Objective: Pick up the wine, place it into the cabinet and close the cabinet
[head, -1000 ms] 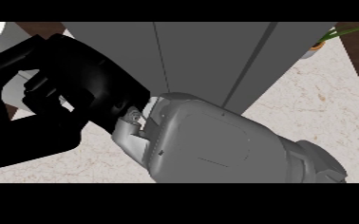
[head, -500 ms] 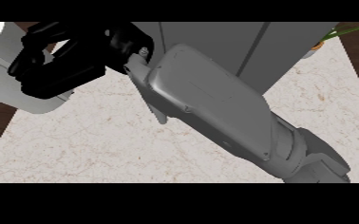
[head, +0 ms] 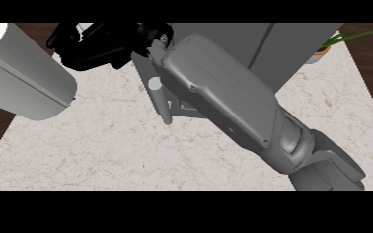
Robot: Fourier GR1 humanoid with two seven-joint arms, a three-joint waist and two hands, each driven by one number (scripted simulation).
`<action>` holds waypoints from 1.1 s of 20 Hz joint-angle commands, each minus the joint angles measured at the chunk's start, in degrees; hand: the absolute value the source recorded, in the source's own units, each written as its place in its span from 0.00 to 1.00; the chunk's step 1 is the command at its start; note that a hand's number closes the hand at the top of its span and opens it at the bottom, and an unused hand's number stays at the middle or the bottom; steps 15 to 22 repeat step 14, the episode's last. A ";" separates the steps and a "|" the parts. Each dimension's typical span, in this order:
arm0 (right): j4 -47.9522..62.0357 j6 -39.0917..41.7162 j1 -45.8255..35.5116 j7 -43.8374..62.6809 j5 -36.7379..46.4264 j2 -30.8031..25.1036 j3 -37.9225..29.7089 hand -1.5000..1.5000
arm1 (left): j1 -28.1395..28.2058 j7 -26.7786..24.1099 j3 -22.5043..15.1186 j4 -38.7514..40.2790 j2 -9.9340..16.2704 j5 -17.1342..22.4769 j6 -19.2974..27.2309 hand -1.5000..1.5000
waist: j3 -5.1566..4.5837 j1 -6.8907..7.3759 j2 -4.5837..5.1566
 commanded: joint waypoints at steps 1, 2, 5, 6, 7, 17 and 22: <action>7.92 -0.73 3.84 -5.07 2.93 -5.85 -2.29 1.00 | -1.34 1.45 0.48 0.42 0.87 1.06 -0.58 0.00 | 1.07 -2.59 2.24; 8.23 0.19 2.43 -4.77 2.09 -7.98 -3.92 1.00 | -0.24 1.40 0.71 -1.84 0.36 1.56 -0.36 0.00 | 1.14 -1.59 1.97; 9.25 -0.15 3.75 -7.68 2.70 -7.03 -3.57 1.00 | -1.68 1.99 -0.85 -1.20 0.38 2.22 -1.89 0.00 | 1.02 -2.54 2.62; 8.98 0.06 3.57 -7.40 2.08 -8.14 -4.25 1.00 | -1.82 1.99 -1.71 -1.56 -0.32 1.98 -0.93 0.00 | 1.05 -3.22 2.57; 9.27 -0.92 2.76 -7.40 1.92 -8.34 -4.73 1.00 | -2.34 2.14 -1.61 -2.23 -0.27 2.03 -0.22 0.00 | 1.07 -3.30 2.54; 9.65 0.37 4.67 -10.17 0.80 -8.73 -3.69 1.00 | -3.14 3.99 -4.73 -4.40 -0.83 2.49 0.81 0.00 | 1.10 -4.82 2.73; 9.65 0.37 4.67 -10.17 0.80 -8.73 -3.69 1.00 | -3.14 3.99 -4.73 -4.40 -0.83 2.49 0.81 0.00 | 1.10 -4.82 2.73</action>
